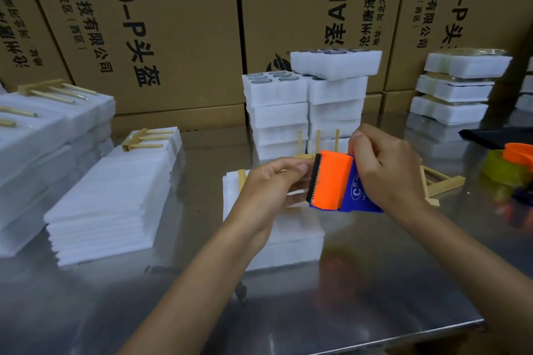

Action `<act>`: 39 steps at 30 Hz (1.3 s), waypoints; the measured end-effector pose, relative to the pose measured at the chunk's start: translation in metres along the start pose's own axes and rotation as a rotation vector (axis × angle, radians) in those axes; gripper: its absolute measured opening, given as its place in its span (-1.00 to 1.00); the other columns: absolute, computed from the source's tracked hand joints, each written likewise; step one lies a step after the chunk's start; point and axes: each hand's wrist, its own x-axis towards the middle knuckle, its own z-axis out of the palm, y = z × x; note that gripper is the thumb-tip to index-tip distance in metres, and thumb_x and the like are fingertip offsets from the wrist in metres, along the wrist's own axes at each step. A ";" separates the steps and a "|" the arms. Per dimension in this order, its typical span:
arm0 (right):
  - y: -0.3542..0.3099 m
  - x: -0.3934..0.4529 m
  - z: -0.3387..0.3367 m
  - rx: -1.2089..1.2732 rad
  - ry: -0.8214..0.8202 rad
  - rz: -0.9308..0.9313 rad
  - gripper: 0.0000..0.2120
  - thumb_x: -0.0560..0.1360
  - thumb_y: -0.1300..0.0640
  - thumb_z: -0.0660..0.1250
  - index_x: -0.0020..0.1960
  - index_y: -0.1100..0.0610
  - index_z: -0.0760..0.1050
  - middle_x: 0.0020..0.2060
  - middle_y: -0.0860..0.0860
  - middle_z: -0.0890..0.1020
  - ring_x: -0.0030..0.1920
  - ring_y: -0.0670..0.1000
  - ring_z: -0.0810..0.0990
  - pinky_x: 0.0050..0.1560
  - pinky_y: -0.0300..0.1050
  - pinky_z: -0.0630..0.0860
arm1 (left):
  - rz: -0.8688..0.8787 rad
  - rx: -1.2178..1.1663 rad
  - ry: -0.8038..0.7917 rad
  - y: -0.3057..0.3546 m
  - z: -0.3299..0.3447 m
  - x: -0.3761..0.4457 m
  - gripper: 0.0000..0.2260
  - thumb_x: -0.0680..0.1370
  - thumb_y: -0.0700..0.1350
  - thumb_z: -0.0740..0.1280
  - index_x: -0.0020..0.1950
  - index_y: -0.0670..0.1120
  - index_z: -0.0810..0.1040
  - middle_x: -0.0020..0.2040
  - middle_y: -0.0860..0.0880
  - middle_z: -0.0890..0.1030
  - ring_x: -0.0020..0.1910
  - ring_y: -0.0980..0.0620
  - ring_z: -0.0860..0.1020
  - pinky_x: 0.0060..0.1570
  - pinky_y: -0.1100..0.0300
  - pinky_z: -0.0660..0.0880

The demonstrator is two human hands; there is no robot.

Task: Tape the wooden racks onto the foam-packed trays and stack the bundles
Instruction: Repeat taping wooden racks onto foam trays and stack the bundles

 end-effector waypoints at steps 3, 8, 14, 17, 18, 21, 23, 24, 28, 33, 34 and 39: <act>-0.002 0.005 0.000 -0.024 0.015 0.000 -0.70 0.55 -0.02 0.04 -0.29 0.02 0.39 -0.48 -0.05 0.48 -0.42 -0.08 0.46 -0.40 -0.15 0.25 | -0.030 -0.069 -0.013 0.006 0.000 0.003 -0.73 0.62 -0.15 0.26 -0.11 -0.05 0.75 -0.07 -0.02 0.73 -0.10 0.07 0.68 -0.13 0.24 0.61; 0.001 0.006 -0.001 -0.002 0.029 0.023 -0.70 0.54 -0.04 0.04 -0.32 -0.02 0.36 -0.48 -0.10 0.47 -0.35 -0.16 0.50 -0.39 -0.18 0.23 | -0.036 -0.130 -0.091 0.008 -0.004 0.002 -0.81 0.58 -0.08 0.36 -0.11 -0.04 0.76 -0.07 -0.02 0.72 -0.11 0.07 0.68 -0.11 0.25 0.59; 0.000 0.002 -0.002 -0.025 -0.031 -0.014 -0.69 0.55 -0.07 0.00 -0.24 0.01 0.39 -0.46 -0.07 0.49 -0.42 -0.11 0.48 -0.38 -0.18 0.24 | -0.029 -0.105 0.041 0.004 -0.003 0.002 -0.80 0.59 -0.30 0.32 -0.05 -0.14 0.74 -0.07 -0.07 0.74 -0.16 0.07 0.67 -0.13 0.25 0.62; 0.000 0.008 -0.006 -0.087 -0.097 -0.091 -0.67 0.55 -0.07 -0.06 -0.20 0.04 0.38 -0.43 -0.04 0.50 -0.41 -0.09 0.45 -0.40 -0.15 0.22 | 0.030 0.027 0.139 0.011 -0.011 0.007 -0.84 0.58 -0.32 0.34 -0.04 -0.16 0.71 -0.23 -0.06 0.70 -0.23 0.04 0.63 -0.07 0.18 0.65; 0.001 0.013 -0.007 -0.121 -0.120 -0.121 -0.65 0.54 -0.08 -0.09 -0.21 0.04 0.38 -0.42 -0.04 0.50 -0.40 -0.09 0.44 -0.40 -0.15 0.19 | 0.055 0.055 0.177 0.017 -0.019 0.009 -0.84 0.57 -0.33 0.34 -0.07 -0.15 0.70 -0.26 -0.05 0.69 -0.25 0.03 0.61 -0.05 0.17 0.65; 0.018 0.032 -0.019 -0.299 -0.182 -0.121 -0.56 0.55 -0.15 -0.13 -0.26 0.03 0.39 -0.44 -0.08 0.46 -0.39 -0.04 0.42 -0.39 -0.13 0.21 | 0.133 0.077 0.338 0.040 -0.068 0.015 -0.78 0.57 -0.39 0.30 -0.11 -0.13 0.67 -0.25 -0.08 0.66 -0.28 0.05 0.61 -0.14 0.24 0.64; 0.042 0.044 -0.032 -0.477 -0.291 -0.081 -0.53 0.63 -0.18 -0.06 -0.24 0.05 0.43 -0.43 -0.07 0.48 -0.36 0.01 0.48 -0.32 -0.06 0.40 | 0.106 0.011 0.433 0.056 -0.119 0.012 -0.80 0.58 -0.40 0.25 -0.03 -0.18 0.62 -0.22 -0.07 0.64 -0.26 0.09 0.61 -0.21 0.30 0.63; 0.054 0.047 -0.037 -0.546 -0.346 -0.069 -0.54 0.63 -0.18 -0.02 -0.26 0.05 0.43 -0.43 -0.05 0.49 -0.37 0.00 0.49 -0.30 -0.05 0.44 | 0.065 -0.048 0.451 0.060 -0.142 0.010 -0.82 0.59 -0.40 0.23 0.01 -0.21 0.60 -0.24 -0.05 0.65 -0.29 0.12 0.61 -0.25 0.31 0.62; 0.080 0.063 -0.036 -0.649 -0.513 -0.070 -0.58 0.60 -0.26 0.02 -0.27 -0.04 0.40 -0.42 -0.10 0.49 -0.38 -0.11 0.48 -0.40 -0.18 0.25 | -0.058 -0.109 0.466 0.052 -0.186 0.008 -0.91 0.56 -0.33 0.31 -0.01 -0.22 0.60 -0.34 -0.02 0.60 -0.33 0.11 0.54 -0.28 0.27 0.63; 0.084 0.080 -0.005 -0.785 -0.683 -0.089 -0.47 0.58 -0.32 -0.02 -0.16 0.03 0.52 -0.31 -0.05 0.52 -0.31 -0.08 0.49 -0.37 -0.16 0.28 | -0.016 0.290 0.553 0.026 -0.184 0.008 -0.86 0.40 -0.30 0.53 -0.13 -0.16 0.62 -0.16 -0.05 0.60 -0.24 0.08 0.57 -0.19 0.22 0.57; 0.085 0.080 0.001 -0.809 -0.722 -0.108 -0.47 0.57 -0.34 -0.03 -0.15 0.01 0.51 -0.30 -0.05 0.51 -0.30 -0.08 0.49 -0.36 -0.15 0.28 | -0.026 0.448 0.604 0.020 -0.182 0.008 -0.83 0.40 -0.27 0.55 -0.11 -0.12 0.61 -0.14 -0.07 0.60 -0.24 0.03 0.57 -0.17 0.18 0.53; 0.094 0.075 0.018 -0.889 -0.828 -0.112 -0.48 0.52 -0.41 -0.06 -0.20 -0.05 0.43 -0.27 -0.05 0.51 -0.25 -0.07 0.50 -0.28 -0.11 0.34 | -0.125 0.916 0.547 -0.026 -0.170 0.009 -0.54 0.44 -0.16 0.53 0.18 0.05 0.34 -0.21 -0.05 0.57 -0.24 0.00 0.56 -0.38 0.22 0.35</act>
